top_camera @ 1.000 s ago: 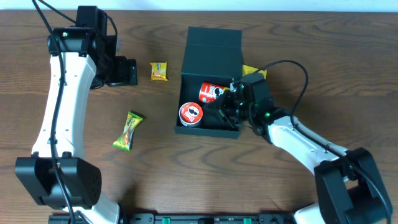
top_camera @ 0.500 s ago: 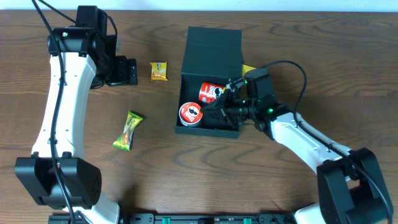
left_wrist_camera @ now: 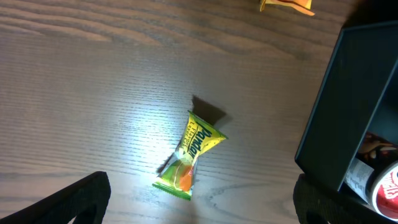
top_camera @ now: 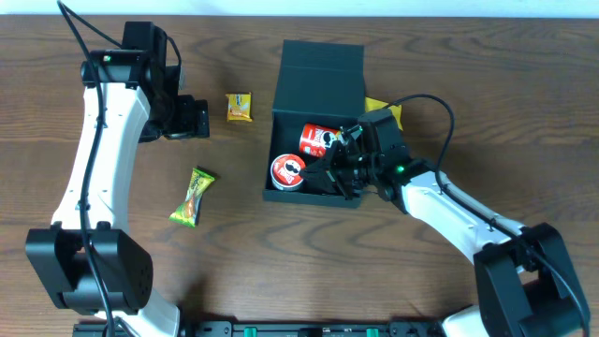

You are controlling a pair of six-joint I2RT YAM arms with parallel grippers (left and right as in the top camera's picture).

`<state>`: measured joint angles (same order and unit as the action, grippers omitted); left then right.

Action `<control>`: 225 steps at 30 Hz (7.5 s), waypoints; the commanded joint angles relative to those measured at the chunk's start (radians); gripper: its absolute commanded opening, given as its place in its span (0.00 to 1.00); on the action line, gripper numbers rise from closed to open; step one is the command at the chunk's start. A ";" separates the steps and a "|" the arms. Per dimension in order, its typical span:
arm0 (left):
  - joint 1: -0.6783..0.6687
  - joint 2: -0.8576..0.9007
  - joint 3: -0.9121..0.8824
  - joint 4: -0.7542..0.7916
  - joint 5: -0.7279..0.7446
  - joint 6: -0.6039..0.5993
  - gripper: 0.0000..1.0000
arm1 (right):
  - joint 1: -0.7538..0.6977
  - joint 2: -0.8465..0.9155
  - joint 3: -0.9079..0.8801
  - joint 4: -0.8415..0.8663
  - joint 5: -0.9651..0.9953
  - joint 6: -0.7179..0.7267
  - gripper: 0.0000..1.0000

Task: Pack container

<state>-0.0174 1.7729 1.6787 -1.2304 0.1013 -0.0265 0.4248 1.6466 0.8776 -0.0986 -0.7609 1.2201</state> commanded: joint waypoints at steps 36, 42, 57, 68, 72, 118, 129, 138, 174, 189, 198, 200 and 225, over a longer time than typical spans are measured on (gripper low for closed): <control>-0.004 -0.004 -0.001 0.012 -0.001 -0.004 0.96 | -0.206 0.003 0.396 -0.568 0.253 -0.425 0.02; -0.004 -0.004 -0.001 0.036 -0.001 -0.004 0.95 | -0.088 0.023 0.396 -0.549 0.267 -0.354 0.02; -0.004 -0.004 -0.001 0.027 -0.001 -0.004 0.96 | 0.088 0.244 0.419 -0.382 0.316 -0.401 0.02; -0.004 -0.004 -0.001 0.027 0.000 -0.004 0.96 | 0.105 0.245 0.423 -0.340 0.293 -0.364 0.02; -0.004 -0.004 -0.001 0.028 0.000 -0.004 0.95 | 0.132 0.264 0.423 -0.343 0.293 -0.364 0.02; -0.004 -0.004 -0.001 0.027 0.000 -0.004 0.96 | 0.210 0.277 0.581 -0.665 0.660 -0.505 0.02; -0.004 -0.004 -0.001 0.027 0.000 -0.004 0.96 | 0.220 0.286 0.581 -0.677 0.659 -0.509 0.01; -0.004 -0.004 -0.001 0.026 0.000 -0.004 0.96 | 0.225 0.294 0.581 -0.631 0.601 -0.496 0.02; -0.004 -0.004 -0.001 0.026 -0.001 -0.004 0.95 | 0.211 0.347 0.673 -0.622 0.565 -0.492 0.01; -0.004 -0.004 -0.001 0.024 -0.001 -0.004 0.96 | 0.202 0.409 0.673 -0.443 0.804 -0.450 0.02; -0.004 -0.004 -0.001 0.024 -0.001 -0.003 0.96 | 0.188 0.447 0.673 -0.467 0.846 -0.453 0.02; -0.004 -0.004 -0.001 0.024 -0.001 -0.003 0.96 | 0.187 0.447 0.673 -0.473 0.867 -0.473 0.02; -0.004 -0.004 -0.001 0.066 -0.001 -0.004 0.96 | 0.073 0.443 0.996 -0.628 0.377 -0.584 0.02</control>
<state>-0.0174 1.7729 1.6783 -1.1751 0.1013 -0.0261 0.5274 2.0884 1.7493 -0.7082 -0.2081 0.6861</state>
